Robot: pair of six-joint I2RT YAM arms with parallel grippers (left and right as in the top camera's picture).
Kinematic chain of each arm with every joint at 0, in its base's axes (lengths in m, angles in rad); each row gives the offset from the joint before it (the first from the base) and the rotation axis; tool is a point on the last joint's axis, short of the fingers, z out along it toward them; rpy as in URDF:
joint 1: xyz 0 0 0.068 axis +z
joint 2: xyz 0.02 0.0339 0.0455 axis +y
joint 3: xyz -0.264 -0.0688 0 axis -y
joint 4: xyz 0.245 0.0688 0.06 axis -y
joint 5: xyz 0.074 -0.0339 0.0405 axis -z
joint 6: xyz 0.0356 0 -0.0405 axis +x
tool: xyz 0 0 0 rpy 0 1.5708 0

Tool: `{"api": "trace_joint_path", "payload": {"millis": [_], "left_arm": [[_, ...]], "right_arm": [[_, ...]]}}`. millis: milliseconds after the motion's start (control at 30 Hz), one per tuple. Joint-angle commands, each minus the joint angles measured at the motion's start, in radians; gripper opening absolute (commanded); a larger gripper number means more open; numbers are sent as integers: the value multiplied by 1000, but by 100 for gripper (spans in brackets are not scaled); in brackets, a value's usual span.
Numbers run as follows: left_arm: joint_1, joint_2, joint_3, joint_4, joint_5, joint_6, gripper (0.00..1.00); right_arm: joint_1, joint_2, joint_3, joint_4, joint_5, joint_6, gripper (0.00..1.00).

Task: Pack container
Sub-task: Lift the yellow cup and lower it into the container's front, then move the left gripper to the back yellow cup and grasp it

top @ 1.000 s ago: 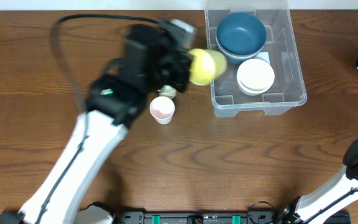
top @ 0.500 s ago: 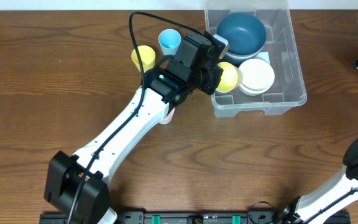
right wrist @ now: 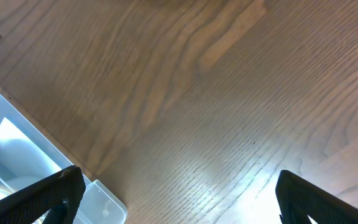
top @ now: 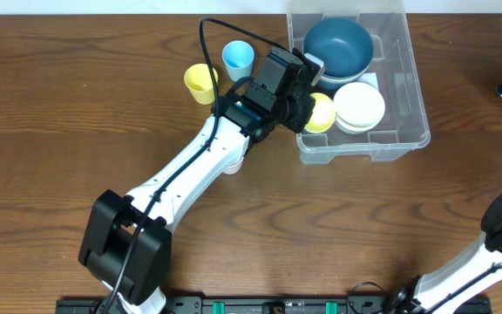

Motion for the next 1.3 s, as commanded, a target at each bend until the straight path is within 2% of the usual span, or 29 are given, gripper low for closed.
{"api": "trace_joint_path", "payload": {"millis": [0, 300, 433, 600, 633, 867, 1267], "left_arm": [[3, 5, -1, 5, -13, 6, 24], [11, 1, -1, 7, -14, 6, 28], [60, -48, 5, -23, -111, 4, 29], [211, -171, 5, -124, -241, -29, 65], [258, -188, 5, -144, -240, -30, 68], [469, -129, 5, -282, -177, -31, 69], [527, 87, 4, -152, -154, -33, 70]], "right_arm": [[-3, -13, 0, -1, -4, 10, 99], [-3, -13, 0, -1, -4, 10, 99], [-3, -13, 0, -1, -4, 10, 99], [-3, -13, 0, -1, -4, 10, 99], [-3, -13, 0, -1, -4, 10, 99], [-3, -13, 0, -1, -4, 10, 99], [-3, -13, 0, -1, -4, 10, 99]]}}
